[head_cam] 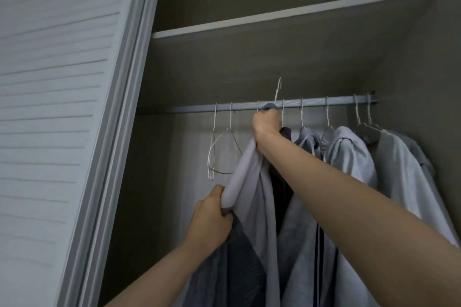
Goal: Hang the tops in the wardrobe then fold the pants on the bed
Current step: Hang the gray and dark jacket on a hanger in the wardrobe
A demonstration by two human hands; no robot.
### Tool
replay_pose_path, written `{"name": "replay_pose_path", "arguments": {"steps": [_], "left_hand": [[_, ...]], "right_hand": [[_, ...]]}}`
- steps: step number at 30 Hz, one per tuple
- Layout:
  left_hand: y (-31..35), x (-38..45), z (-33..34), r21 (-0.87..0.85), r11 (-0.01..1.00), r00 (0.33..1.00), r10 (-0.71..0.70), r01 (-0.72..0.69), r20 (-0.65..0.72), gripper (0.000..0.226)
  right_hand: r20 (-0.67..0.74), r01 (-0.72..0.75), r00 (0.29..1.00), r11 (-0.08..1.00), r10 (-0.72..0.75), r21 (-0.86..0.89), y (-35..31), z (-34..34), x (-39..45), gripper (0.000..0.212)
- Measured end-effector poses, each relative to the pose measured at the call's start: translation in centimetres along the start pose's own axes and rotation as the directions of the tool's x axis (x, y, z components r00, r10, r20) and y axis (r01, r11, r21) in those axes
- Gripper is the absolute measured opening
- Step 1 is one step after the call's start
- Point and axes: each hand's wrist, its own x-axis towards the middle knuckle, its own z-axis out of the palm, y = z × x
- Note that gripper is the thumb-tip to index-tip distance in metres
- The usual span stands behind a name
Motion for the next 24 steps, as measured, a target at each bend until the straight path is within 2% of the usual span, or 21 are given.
{"name": "replay_pose_path", "arguments": {"steps": [4,8,10,12,15,16,18,21,24], "left_hand": [[-1.8,1.2,0.0,0.003,1.000,1.000,0.007,-0.008,0.015,0.038],[-3.4,0.6,0.8,-0.018,0.999,0.997,0.042,-0.041,0.071,0.053],[-4.0,0.2,1.7,0.001,0.997,0.989,0.082,-0.083,0.125,0.061],[-4.4,-0.2,2.8,0.024,0.993,0.976,0.107,-0.113,0.187,0.068],[-4.6,-1.0,3.9,0.001,0.997,0.971,0.080,-0.082,0.224,0.073],[-4.6,-1.4,4.1,-0.011,0.998,0.973,0.068,-0.067,0.221,0.074],[-4.7,-2.1,4.4,-0.025,0.998,0.973,0.054,-0.050,0.224,0.081],[-4.6,-3.2,4.4,-0.059,0.997,0.971,0.053,-0.040,0.234,0.086],[-4.4,-4.4,4.1,-0.083,0.996,0.967,0.051,-0.031,0.250,0.083]], "right_hand": [[0.055,-0.034,0.998,0.997,0.037,-0.063,1.4,1.3,1.4,0.026],[0.083,-0.030,0.996,0.987,0.044,-0.159,3.9,0.7,1.9,0.017],[0.144,-0.024,0.988,0.976,0.056,-0.216,5.1,0.2,2.0,0.026],[0.206,0.002,0.977,0.961,0.058,-0.278,5.7,-0.4,1.8,0.029],[0.303,0.091,0.953,0.929,0.024,-0.358,5.6,-1.8,0.8,0.023],[0.338,0.140,0.941,0.908,0.002,-0.395,5.6,-2.3,0.2,0.022],[0.383,0.267,0.921,0.835,-0.074,-0.481,5.7,-3.2,-1.0,0.036],[0.434,0.465,0.872,0.657,-0.225,-0.593,6.3,-4.2,-3.3,0.051],[0.481,0.531,0.842,0.538,-0.245,-0.655,7.0,-5.1,-5.5,0.058]]}}
